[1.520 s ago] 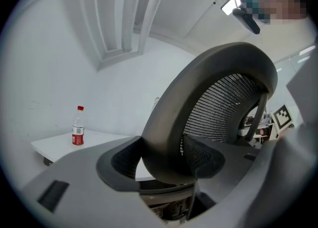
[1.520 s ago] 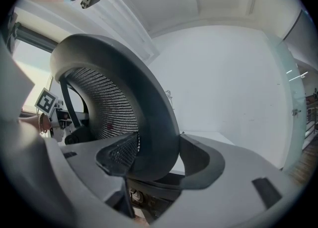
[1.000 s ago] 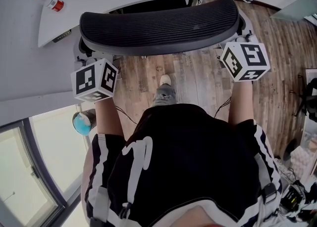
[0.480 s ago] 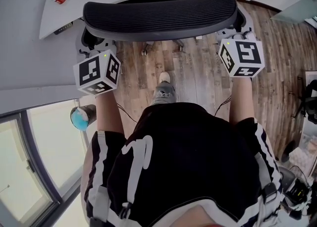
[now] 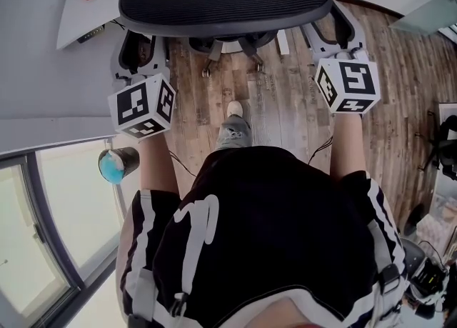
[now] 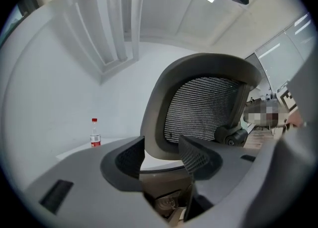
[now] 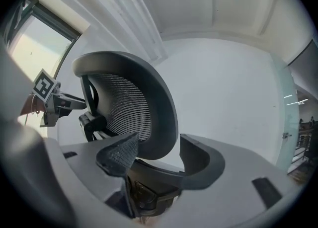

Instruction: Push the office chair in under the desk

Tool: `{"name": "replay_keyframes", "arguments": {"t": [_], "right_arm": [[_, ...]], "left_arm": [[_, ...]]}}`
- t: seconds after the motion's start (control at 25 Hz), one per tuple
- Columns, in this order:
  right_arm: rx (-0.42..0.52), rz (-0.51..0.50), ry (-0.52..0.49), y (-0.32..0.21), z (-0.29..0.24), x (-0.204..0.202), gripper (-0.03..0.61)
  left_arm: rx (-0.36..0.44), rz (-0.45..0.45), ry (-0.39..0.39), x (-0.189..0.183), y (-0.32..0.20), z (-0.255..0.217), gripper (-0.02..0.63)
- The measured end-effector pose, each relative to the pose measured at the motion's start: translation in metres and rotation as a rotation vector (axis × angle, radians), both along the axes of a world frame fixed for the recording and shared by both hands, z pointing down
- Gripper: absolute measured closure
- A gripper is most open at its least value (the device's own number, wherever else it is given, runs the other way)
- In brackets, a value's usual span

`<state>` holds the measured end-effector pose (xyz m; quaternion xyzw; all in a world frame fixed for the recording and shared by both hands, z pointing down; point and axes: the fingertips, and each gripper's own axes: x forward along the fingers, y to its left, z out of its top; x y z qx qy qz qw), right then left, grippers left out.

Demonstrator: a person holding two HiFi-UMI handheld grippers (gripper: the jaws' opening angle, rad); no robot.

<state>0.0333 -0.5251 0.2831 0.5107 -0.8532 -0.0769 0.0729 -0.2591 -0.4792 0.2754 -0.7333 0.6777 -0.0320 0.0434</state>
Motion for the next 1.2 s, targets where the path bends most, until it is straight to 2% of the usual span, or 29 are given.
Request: {"name": "replay_keyframes", "arguments": {"t": [0.56,0.76,1.2], "right_arm": [[0.023,-0.018,-0.012,0.041,-0.002,0.006,0.324],[0.000,-0.058,-0.032,0.053,0.005,0.002,0.325],[-0.034,-0.108,-0.008,0.081,0.019,-0.012,0.338]], "left_arm": [[0.013,-0.002,0.011,0.018,0.039,0.002,0.400],[0.021,0.006,0.012,0.024,0.052,0.004,0.402],[0.024,0.024,0.022,0.042,0.076,0.014,0.468]]}}
